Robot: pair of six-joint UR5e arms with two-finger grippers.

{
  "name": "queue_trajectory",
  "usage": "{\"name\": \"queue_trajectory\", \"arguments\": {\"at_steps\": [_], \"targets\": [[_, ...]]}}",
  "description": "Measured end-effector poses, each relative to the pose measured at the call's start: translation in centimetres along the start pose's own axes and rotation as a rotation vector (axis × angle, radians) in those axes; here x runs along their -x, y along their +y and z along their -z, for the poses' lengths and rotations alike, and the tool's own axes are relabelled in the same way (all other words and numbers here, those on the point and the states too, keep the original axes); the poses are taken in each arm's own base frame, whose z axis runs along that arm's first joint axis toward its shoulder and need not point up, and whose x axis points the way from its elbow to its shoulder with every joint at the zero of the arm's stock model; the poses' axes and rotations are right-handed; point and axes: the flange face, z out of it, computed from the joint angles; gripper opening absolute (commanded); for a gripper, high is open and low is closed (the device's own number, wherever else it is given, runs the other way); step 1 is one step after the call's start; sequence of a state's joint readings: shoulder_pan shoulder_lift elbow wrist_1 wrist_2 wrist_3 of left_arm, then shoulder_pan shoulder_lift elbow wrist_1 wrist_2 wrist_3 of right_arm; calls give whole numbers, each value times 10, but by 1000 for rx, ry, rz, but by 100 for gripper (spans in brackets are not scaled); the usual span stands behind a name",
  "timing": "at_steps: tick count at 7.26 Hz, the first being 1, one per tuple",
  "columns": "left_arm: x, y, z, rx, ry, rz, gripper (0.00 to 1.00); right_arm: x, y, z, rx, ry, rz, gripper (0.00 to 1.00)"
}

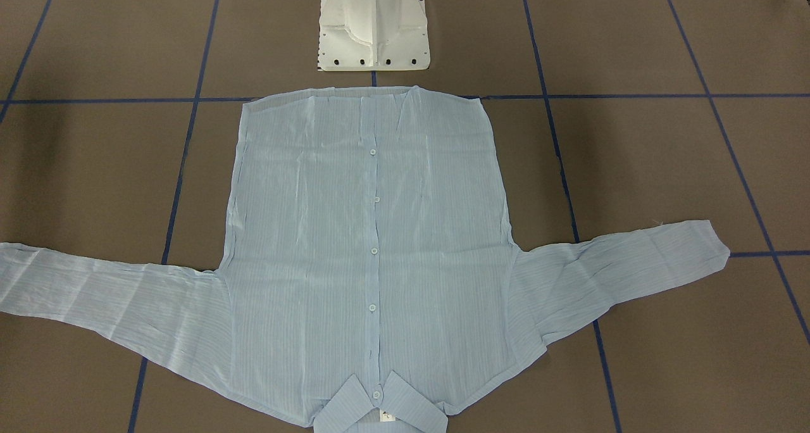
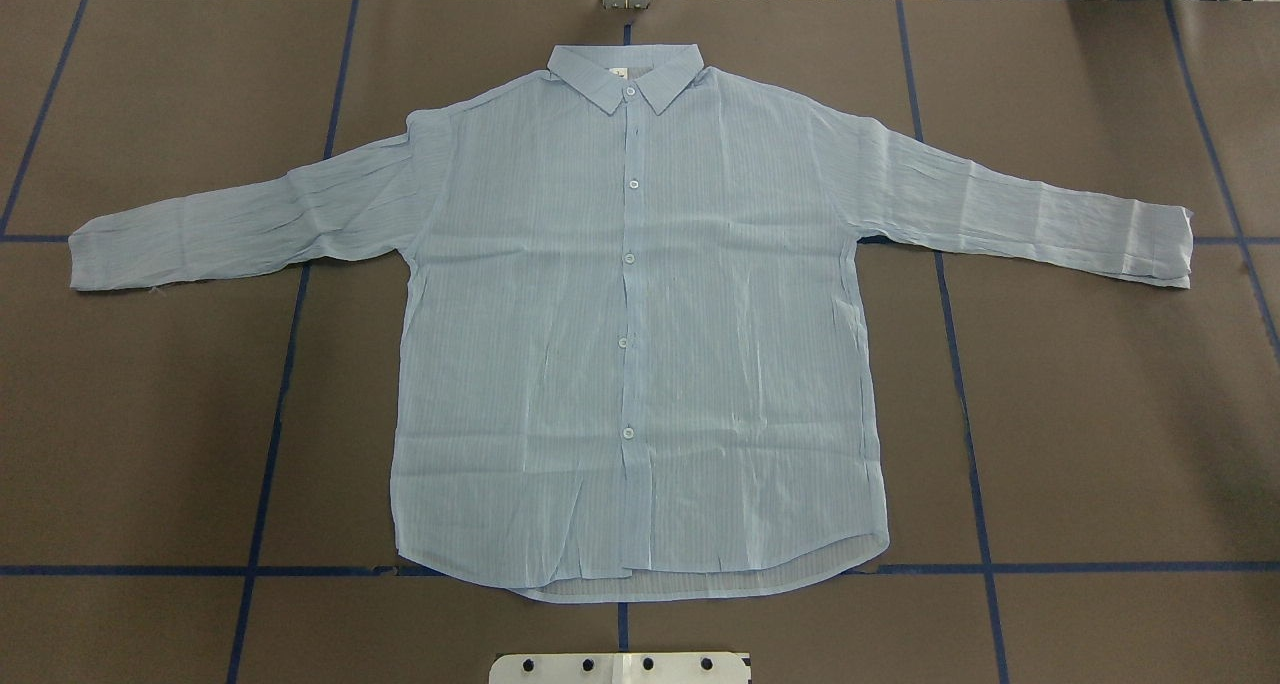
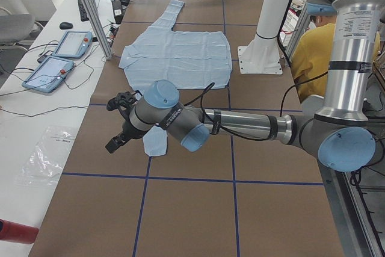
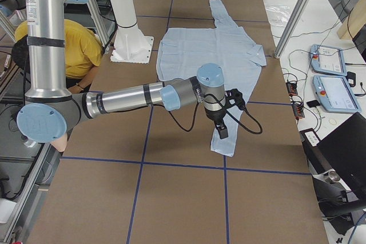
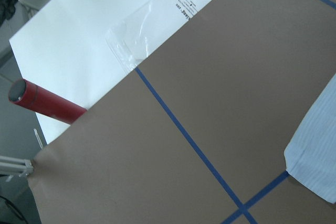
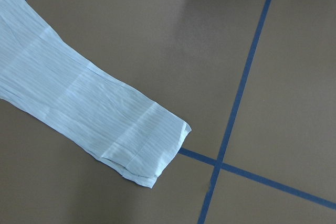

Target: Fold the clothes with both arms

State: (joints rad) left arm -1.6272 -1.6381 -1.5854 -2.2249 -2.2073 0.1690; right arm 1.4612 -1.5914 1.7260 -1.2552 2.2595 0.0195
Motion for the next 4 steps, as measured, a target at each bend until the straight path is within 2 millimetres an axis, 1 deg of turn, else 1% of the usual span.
{"name": "queue_trajectory", "arguments": {"at_steps": [1,2,3,4], "targets": [[1,-2,-2,-4,1,13,100,4,0,-22,-30,-18,-15,99],[2,-2,-3,-6,1,18,100,18,2,-53,-49,-30,-87,99],[2,-2,-3,-6,1,20,100,31,7,-87,-66,-36,-167,96],[2,-2,-3,-6,1,20,100,37,20,-120,-74,-41,-236,91]]}}
